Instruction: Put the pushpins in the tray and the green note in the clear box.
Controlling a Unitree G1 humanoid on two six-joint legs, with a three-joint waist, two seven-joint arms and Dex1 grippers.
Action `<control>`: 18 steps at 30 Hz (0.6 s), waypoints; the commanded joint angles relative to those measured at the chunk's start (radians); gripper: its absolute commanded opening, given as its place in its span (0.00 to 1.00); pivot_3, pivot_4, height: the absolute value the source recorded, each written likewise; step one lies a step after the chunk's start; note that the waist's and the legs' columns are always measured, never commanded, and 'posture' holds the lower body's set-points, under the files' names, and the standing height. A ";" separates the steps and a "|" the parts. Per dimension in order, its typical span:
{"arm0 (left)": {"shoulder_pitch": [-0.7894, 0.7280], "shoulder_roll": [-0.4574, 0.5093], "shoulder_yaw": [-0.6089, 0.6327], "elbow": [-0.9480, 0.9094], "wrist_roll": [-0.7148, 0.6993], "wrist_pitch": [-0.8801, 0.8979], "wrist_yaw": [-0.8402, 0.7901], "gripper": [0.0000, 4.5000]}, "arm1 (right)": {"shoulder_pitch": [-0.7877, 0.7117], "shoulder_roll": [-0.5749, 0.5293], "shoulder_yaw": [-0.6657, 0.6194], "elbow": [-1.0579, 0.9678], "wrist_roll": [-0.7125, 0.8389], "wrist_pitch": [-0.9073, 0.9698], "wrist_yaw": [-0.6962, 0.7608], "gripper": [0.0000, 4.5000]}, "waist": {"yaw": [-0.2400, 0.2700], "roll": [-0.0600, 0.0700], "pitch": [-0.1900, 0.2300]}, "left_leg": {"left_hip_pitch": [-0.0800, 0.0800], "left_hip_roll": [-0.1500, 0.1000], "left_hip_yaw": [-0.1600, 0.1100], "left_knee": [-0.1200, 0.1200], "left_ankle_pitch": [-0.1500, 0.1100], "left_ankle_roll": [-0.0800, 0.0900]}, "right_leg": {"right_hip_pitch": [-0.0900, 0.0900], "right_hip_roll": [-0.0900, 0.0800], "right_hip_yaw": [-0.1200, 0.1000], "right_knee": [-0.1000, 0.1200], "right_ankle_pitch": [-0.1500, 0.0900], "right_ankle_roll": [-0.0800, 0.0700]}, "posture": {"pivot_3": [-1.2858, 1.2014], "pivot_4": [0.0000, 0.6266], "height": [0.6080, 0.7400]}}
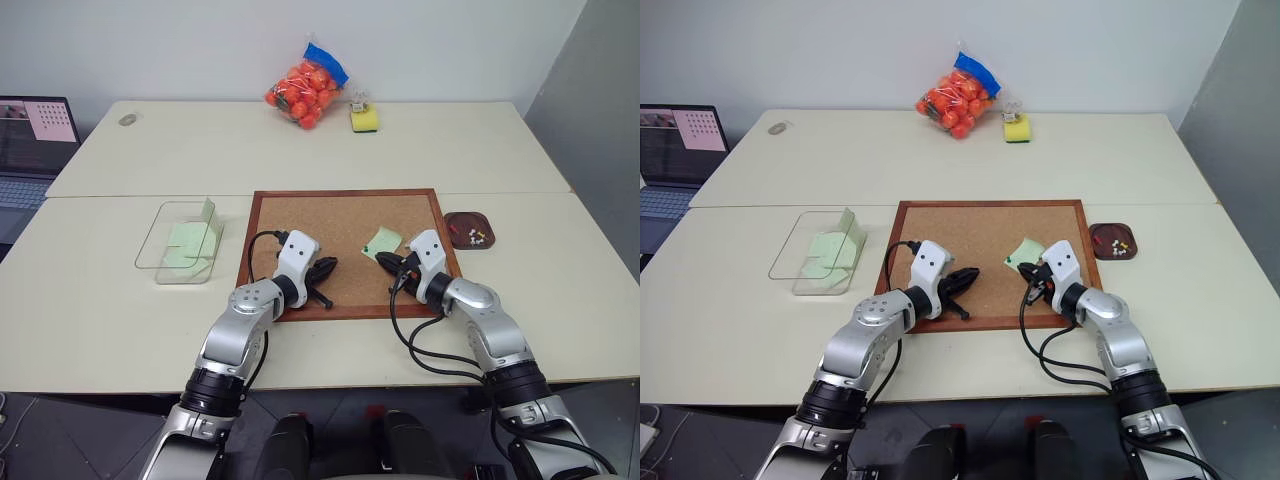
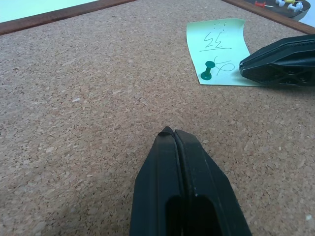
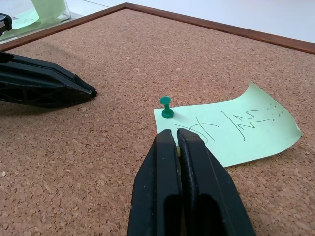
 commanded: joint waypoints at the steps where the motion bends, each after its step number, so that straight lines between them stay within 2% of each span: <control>1: 0.006 0.004 -0.015 0.002 0.015 0.014 0.001 0.00 | -0.008 0.001 -0.006 -0.051 0.005 -0.038 0.019 0.01 | 0.000 0.000 0.000 | 0.000 0.000 0.000 0.000 0.000 0.000 | 0.000 0.000 0.000 0.000 0.000 0.000 | 0.52 0.24 1.00; 6: 0.004 0.002 -0.016 0.005 0.015 0.014 0.001 0.00 | 0.003 0.021 -0.018 -0.159 0.070 -0.043 0.050 0.01 | 0.000 0.000 0.000 | 0.000 0.000 0.000 0.000 0.000 0.000 | 0.000 0.000 0.000 0.000 0.000 0.000 | 0.52 0.24 1.00; 18: 0.006 -0.001 -0.016 0.003 0.016 0.019 -0.002 0.00 | -0.001 0.017 -0.030 -0.143 0.043 -0.046 0.023 0.01 | 0.000 0.000 0.000 | 0.000 0.000 -0.001 0.000 0.000 0.000 | 0.000 0.000 -0.001 0.000 0.000 0.000 | 0.52 0.24 1.00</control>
